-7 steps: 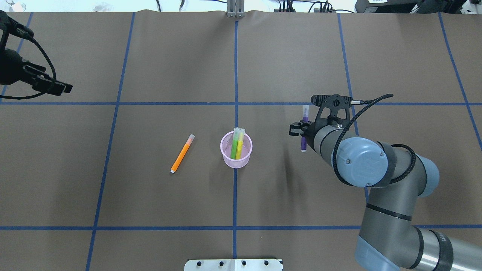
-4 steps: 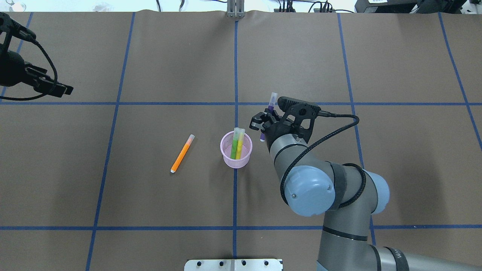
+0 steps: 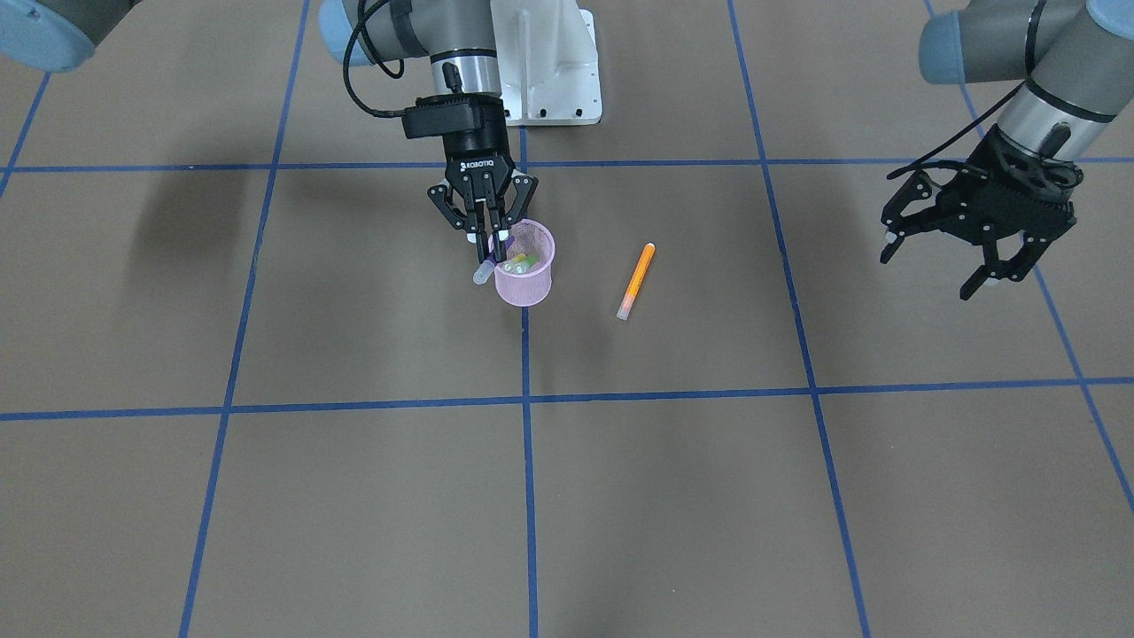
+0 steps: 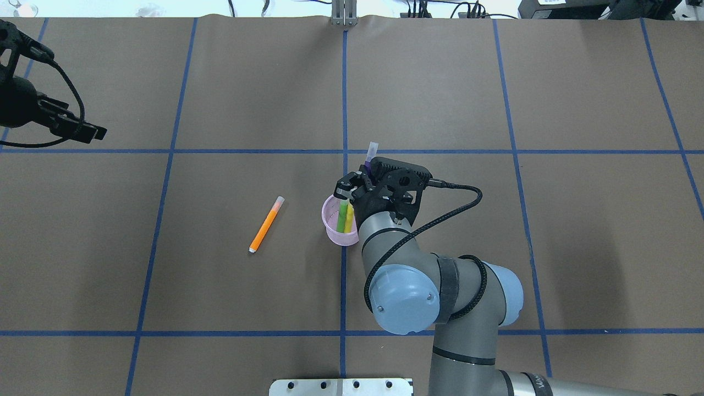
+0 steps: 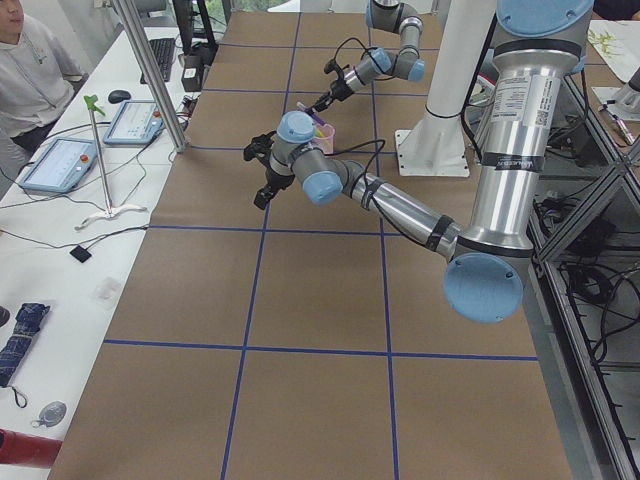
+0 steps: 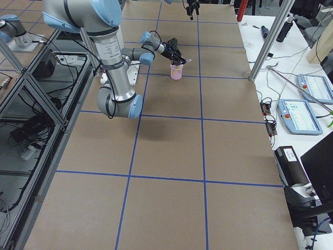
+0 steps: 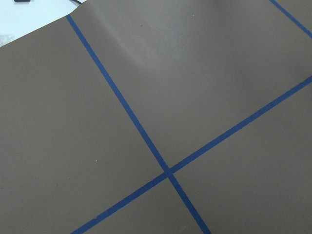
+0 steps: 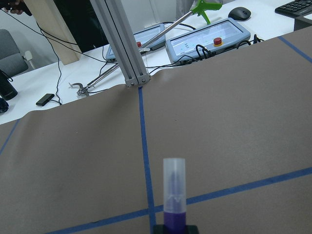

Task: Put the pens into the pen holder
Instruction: 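Carry the purple marker over the cup and lower it in with the right gripper, then raise the right gripper away while the left gripper moves to the orange marker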

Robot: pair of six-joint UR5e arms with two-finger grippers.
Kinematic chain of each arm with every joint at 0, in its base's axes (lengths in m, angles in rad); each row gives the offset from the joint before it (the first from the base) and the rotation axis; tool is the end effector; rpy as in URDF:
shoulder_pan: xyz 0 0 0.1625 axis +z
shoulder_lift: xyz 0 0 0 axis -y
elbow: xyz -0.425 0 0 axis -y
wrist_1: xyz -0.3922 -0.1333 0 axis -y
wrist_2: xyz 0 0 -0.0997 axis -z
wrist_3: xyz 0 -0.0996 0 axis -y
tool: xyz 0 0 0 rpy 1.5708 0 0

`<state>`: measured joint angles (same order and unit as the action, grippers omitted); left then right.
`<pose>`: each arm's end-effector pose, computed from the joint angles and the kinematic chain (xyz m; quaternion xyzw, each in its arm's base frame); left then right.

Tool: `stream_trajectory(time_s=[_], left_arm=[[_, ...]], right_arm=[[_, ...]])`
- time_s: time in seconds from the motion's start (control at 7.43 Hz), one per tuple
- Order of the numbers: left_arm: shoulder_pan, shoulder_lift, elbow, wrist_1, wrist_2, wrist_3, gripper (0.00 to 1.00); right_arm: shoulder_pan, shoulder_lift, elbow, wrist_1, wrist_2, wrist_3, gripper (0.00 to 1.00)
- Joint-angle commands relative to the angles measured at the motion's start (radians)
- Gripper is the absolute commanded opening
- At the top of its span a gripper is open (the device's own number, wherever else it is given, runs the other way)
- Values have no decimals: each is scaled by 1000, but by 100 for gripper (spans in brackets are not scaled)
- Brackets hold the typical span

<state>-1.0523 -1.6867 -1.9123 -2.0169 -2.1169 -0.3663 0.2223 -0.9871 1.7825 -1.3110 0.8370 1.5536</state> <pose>0.1916 -0.5004 0.3858 0.2760 0.3992 0.1832 0.8549 -0.5629 -0.3323 0.1868 0.3639 -0.4296 0.2622 0.7838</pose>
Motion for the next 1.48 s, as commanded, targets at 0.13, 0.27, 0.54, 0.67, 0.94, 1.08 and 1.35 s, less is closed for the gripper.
stream_trajectory(time_s=[0.13,0.27,0.54,0.67,0.94,1.08,1.35], left_arm=[[0,-4,10,-3,0,1,100],[0,-4,10,-3,0,1,100],[3,-7,10,-2,1,0,100],[3,-8,10,1,0,-2,100],[84,-16,13,6,0,-171,100],[136,-65,27,6,1,-265,100],[253,-154,71,6,5,-403,100]], right_arm=[[-18,2,-17,-1,-19,-1,79],[-18,2,-18,-2,-18,-4,97],[-18,4,-8,-1,-15,-10,98],[-11,4,12,-1,-1,-15,98],[99,4,32,-32,231,-20,99],[188,4,37,-72,396,-62,99],[384,-7,37,-128,722,-226,99]])
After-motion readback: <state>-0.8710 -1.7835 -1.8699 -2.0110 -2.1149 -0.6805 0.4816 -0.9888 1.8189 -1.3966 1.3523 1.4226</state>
